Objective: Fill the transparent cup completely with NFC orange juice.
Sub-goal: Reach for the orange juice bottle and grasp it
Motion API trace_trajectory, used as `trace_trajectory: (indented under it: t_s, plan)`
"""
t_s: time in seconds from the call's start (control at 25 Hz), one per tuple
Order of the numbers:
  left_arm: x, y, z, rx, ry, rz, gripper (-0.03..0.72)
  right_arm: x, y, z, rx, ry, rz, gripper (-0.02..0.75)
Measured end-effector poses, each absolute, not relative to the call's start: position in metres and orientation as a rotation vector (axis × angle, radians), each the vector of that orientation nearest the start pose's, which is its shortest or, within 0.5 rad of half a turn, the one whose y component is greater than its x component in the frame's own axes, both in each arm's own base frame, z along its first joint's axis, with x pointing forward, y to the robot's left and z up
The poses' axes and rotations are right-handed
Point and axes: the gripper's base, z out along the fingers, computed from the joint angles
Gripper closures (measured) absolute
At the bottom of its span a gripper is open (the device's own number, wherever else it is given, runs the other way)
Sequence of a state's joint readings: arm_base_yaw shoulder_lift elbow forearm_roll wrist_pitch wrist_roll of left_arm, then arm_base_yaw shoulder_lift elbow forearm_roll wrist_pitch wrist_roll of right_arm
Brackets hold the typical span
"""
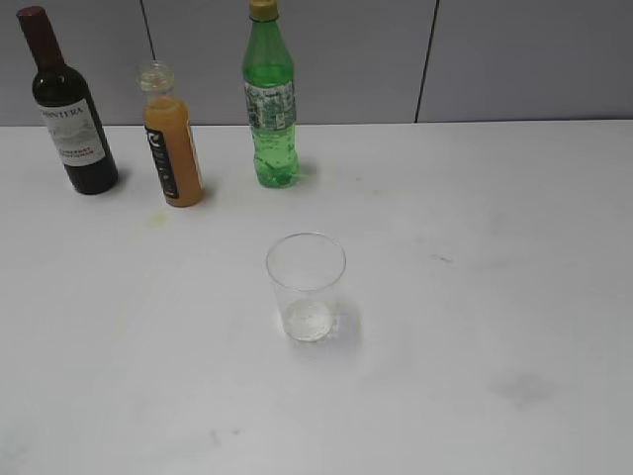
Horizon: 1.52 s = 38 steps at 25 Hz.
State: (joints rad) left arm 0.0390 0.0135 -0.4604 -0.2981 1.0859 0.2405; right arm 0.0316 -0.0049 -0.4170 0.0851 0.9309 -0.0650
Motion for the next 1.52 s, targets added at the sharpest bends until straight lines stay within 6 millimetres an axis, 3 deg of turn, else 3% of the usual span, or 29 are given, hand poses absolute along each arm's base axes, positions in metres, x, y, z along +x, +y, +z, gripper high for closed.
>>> trace_trajectory:
  t_s: [1.32,1.4,1.52]
  plan:
    - [-0.0007,-0.0250,0.2678,0.218,2.072,-0.214,0.450,0.0083,0.0065,0.2645,-0.089,1.990,0.081,0.163]
    - [-0.0007,-0.0252,0.2680,0.218,2.071,-0.216,0.393,0.0083,0.0065,0.2645,-0.089,1.990,0.081,0.163]
    - [-0.0006,-0.0257,0.2684,0.217,2.066,-0.224,0.137,0.0083,0.0065,0.2645,-0.089,1.990,0.081,0.163]
